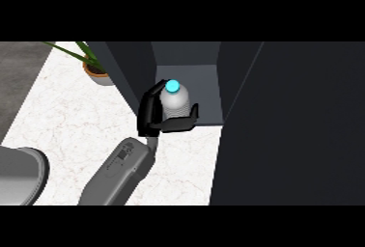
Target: Pick up the bottled water, place it into the cabinet and close the cabinet
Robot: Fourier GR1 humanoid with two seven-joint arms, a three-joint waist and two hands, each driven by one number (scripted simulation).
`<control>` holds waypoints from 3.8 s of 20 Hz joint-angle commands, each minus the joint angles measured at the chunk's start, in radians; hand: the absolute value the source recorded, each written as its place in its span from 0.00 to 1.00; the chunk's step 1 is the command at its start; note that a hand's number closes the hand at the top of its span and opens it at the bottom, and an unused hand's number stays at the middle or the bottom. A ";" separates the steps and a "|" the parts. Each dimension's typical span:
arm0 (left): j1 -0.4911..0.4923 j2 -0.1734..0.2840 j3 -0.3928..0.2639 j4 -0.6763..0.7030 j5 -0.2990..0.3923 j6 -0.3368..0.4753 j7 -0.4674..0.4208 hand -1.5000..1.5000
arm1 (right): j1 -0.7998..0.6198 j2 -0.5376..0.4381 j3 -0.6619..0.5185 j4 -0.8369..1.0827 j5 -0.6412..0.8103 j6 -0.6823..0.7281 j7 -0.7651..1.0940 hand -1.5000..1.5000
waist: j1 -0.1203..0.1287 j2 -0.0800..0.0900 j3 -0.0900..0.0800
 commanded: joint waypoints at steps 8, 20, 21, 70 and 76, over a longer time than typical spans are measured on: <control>-0.202 0.000 0.028 0.237 0.129 0.086 0.023 1.00 | 0.119 -0.024 0.076 -0.079 0.062 0.003 -0.055 0.00 | -0.011 0.002 0.000; -0.383 0.000 0.041 0.530 0.212 0.203 -0.059 1.00 | 0.098 -0.041 -0.041 -0.119 -0.044 0.038 -0.009 0.00 | -0.019 0.006 0.000; -0.412 0.000 0.059 0.591 0.208 0.204 -0.102 1.00 | 0.104 -0.046 -0.048 -0.112 -0.073 0.053 -0.035 0.00 | -0.033 0.011 0.000; -0.482 0.000 0.053 0.550 0.330 -0.155 -0.206 0.00 | 0.127 -0.016 -0.121 -0.064 -0.073 0.159 -0.092 0.00 | -0.016 -0.003 0.000; -0.287 0.000 -0.030 0.268 0.303 -0.133 -0.102 0.00 | 0.152 -0.007 -0.093 -0.036 -0.032 0.147 -0.109 0.00 | 0.030 -0.011 0.000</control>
